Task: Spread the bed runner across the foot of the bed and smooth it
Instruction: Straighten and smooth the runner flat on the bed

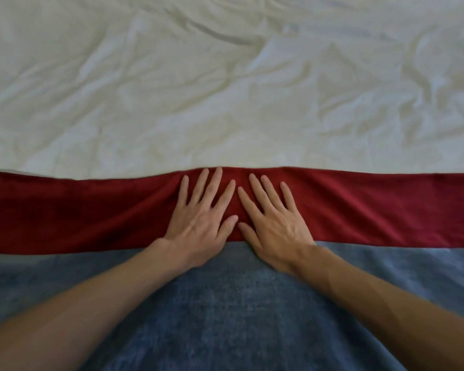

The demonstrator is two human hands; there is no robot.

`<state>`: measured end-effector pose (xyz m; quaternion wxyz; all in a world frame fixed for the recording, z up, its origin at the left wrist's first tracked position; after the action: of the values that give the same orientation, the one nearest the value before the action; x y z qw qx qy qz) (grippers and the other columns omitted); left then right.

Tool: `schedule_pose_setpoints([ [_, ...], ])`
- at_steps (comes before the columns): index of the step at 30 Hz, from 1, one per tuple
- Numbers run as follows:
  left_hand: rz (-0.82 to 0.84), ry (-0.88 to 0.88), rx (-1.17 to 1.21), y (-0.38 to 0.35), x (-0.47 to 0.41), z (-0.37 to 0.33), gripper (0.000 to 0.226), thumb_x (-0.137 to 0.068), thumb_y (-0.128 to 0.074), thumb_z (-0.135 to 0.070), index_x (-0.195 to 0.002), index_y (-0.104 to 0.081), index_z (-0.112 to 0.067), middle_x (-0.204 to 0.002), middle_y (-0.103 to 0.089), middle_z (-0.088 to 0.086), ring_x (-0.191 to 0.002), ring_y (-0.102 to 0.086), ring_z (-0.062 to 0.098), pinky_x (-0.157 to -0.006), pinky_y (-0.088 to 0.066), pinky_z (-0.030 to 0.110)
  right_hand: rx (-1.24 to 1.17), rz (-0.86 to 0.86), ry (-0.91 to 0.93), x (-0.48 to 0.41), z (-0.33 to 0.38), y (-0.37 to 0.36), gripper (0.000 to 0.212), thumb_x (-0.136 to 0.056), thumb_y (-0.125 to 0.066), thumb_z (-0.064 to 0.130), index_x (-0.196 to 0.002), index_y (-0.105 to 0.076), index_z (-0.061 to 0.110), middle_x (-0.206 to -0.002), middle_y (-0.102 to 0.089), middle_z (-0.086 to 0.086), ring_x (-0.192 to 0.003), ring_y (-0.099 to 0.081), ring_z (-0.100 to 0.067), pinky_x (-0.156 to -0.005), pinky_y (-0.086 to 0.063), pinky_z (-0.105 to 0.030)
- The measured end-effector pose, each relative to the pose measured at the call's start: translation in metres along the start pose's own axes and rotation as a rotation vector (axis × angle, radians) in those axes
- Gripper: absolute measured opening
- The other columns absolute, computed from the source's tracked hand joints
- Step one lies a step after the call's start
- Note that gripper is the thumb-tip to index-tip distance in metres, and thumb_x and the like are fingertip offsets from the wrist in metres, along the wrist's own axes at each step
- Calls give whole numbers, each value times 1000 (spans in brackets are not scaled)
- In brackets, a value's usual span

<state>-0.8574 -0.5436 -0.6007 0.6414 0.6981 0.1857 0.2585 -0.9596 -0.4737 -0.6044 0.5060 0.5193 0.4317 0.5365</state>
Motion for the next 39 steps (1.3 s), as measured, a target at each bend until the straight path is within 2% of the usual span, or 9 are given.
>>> schedule_pose_setpoints([
  [2, 28, 15, -11, -8, -1, 7, 67, -90, -8, -53, -150, -8, -23, -159, 0, 10, -145, 4, 28, -115, 3, 52, 10, 29, -28, -3, -8, -6, 66, -94, -16, 55, -151, -10, 22, -159, -5, -9, -146, -3, -26, -116, 0, -48],
  [7, 19, 26, -51, -10, -6, 15, 67, -89, -6, -56, -149, 1, -27, -159, 4, 4, -145, 7, 22, -115, 7, 52, 25, 13, -111, -5, -23, -9, 69, -91, -13, 61, -150, -6, 26, -159, -1, -6, -146, 0, -24, -116, -1, -49],
  [12, 1, 90, 0, -1, 9, 11, 65, -92, -21, -49, -150, -10, -21, -158, -2, 10, -145, 0, 28, -114, 2, 55, -35, 49, -244, 7, -31, -4, 72, -90, -18, 60, -151, -5, 23, -159, 1, -11, -145, 1, -30, -116, -1, -52],
  [15, -16, 68, 74, -2, 41, -2, 64, -92, -20, -48, -149, -17, -19, -158, -7, 13, -144, -6, 32, -113, -5, 58, -69, 42, -216, 35, -11, -4, 70, -92, -26, 54, -151, -10, 19, -159, -2, -12, -145, -2, -31, -116, -5, -51],
  [18, 9, 88, 96, -8, 79, -4, 63, -93, -24, -48, -148, -18, -19, -157, -7, 14, -144, -6, 33, -113, -5, 57, -38, 67, -174, 68, 20, -10, 66, -94, -27, 49, -150, -13, 17, -159, -4, -13, -145, -3, -32, -116, -6, -50],
  [27, 16, 20, 22, -1, 174, -14, 65, -91, -26, -50, -148, -21, -20, -157, -11, 13, -143, -11, 32, -113, -5, 57, -58, 60, -292, 135, 100, -14, 65, -94, -30, 49, -149, -19, 15, -158, -9, -15, -144, -6, -33, -116, -8, -48],
  [34, 22, -78, 41, 2, 243, -38, 60, -93, -28, -47, -145, -27, -17, -153, -23, 11, -141, -16, 29, -112, -11, 55, -62, 4, -304, 210, 149, -3, 48, -89, -48, 40, -126, -51, 9, -140, -39, -22, -130, -35, -34, -105, -31, -45],
  [39, -22, -185, 142, 2, 299, -81, 48, -94, -41, -35, -136, -44, -12, -145, -39, 14, -133, -34, 30, -111, -21, 52, -140, 53, -254, 269, 174, -7, 44, -89, -53, 32, -127, -52, 10, -137, -44, -19, -123, -45, -35, -101, -36, -43],
])
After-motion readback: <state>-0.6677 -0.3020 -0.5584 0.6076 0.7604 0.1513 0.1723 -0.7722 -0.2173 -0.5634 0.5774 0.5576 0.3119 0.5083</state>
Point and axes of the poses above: each hand's wrist, its own x-axis away from the middle knuckle, its own y-axis out of the back of the hand, z = x × y, the point moved 7 cm from there along -x, towards the middle knuckle
